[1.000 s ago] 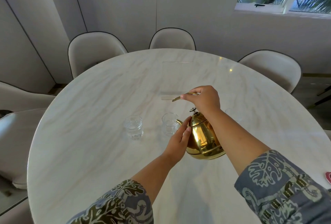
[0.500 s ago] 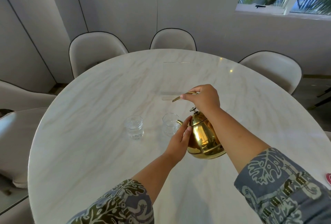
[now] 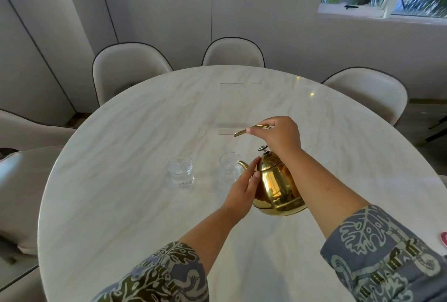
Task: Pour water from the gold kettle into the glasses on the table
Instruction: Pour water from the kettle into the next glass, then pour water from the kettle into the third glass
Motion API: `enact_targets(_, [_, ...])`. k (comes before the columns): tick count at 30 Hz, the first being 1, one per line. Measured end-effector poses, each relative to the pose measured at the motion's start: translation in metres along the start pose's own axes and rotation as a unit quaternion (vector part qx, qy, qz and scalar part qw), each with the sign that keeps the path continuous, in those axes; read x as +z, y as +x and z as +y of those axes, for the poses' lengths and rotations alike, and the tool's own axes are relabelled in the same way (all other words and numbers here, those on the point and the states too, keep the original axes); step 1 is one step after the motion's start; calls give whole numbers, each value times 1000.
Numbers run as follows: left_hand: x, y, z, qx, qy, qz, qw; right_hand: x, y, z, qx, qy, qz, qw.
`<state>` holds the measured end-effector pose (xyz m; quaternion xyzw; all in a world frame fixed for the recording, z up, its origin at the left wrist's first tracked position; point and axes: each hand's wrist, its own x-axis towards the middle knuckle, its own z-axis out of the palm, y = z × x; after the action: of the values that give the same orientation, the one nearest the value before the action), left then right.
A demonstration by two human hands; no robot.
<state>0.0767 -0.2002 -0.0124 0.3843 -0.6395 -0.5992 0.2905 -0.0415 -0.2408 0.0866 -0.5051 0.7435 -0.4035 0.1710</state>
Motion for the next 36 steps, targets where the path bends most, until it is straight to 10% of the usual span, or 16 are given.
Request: enact_targets(36, [36, -2, -6, 69, 190, -76, 976, -43, -67, 89, 20, 239, 196, 951])
